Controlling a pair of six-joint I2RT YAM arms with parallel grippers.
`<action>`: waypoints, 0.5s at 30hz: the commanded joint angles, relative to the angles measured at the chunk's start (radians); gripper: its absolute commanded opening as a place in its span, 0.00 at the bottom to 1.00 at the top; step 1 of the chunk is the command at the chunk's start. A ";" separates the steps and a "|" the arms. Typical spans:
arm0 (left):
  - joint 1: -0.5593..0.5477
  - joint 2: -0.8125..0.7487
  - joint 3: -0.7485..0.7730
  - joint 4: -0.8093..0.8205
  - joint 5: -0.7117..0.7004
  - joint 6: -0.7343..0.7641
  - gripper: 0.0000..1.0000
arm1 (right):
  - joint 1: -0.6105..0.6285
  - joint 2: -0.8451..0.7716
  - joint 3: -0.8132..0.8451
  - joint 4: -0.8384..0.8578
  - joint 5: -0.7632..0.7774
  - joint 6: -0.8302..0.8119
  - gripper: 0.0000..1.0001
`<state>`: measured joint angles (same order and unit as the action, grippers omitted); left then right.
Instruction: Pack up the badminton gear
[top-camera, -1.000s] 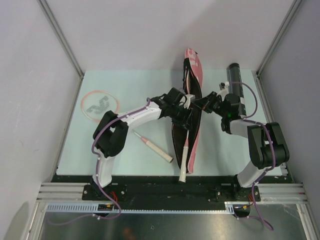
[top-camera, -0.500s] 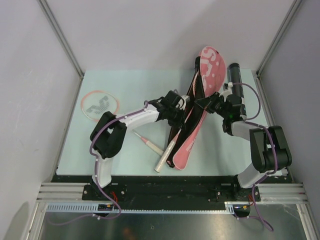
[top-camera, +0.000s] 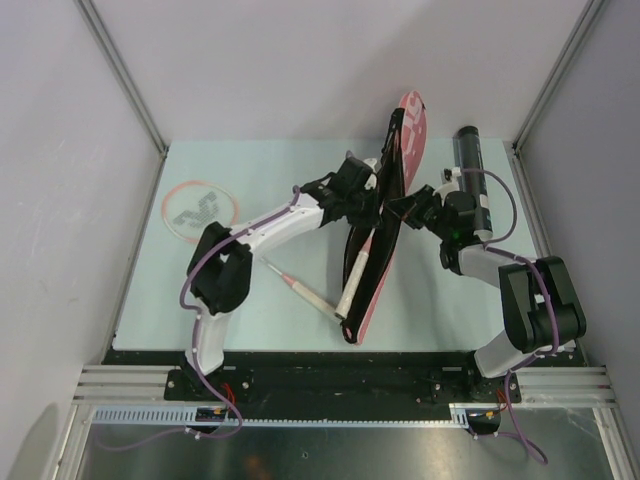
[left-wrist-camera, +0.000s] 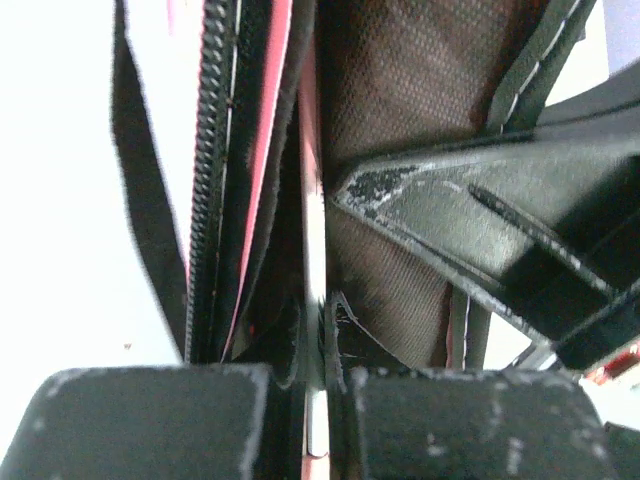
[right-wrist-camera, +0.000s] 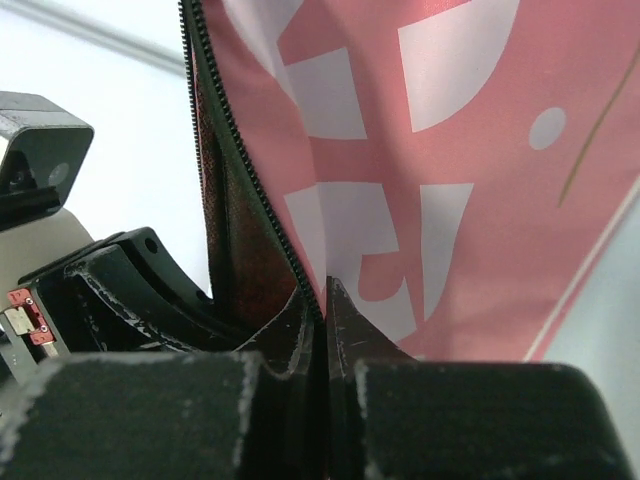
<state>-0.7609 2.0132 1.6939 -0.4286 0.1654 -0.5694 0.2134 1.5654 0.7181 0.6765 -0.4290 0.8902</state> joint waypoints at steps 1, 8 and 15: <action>-0.020 0.097 0.217 0.146 -0.030 -0.050 0.00 | 0.040 -0.038 -0.025 0.006 -0.071 0.059 0.00; -0.041 0.170 0.245 0.159 -0.216 -0.052 0.00 | 0.037 -0.011 -0.026 0.040 -0.088 0.089 0.00; -0.038 0.157 0.214 0.157 -0.201 -0.020 0.47 | -0.035 0.021 -0.026 0.074 -0.102 0.081 0.00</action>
<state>-0.8154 2.1895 1.8503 -0.4515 -0.0116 -0.5964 0.1799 1.5726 0.6975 0.6678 -0.3763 0.9314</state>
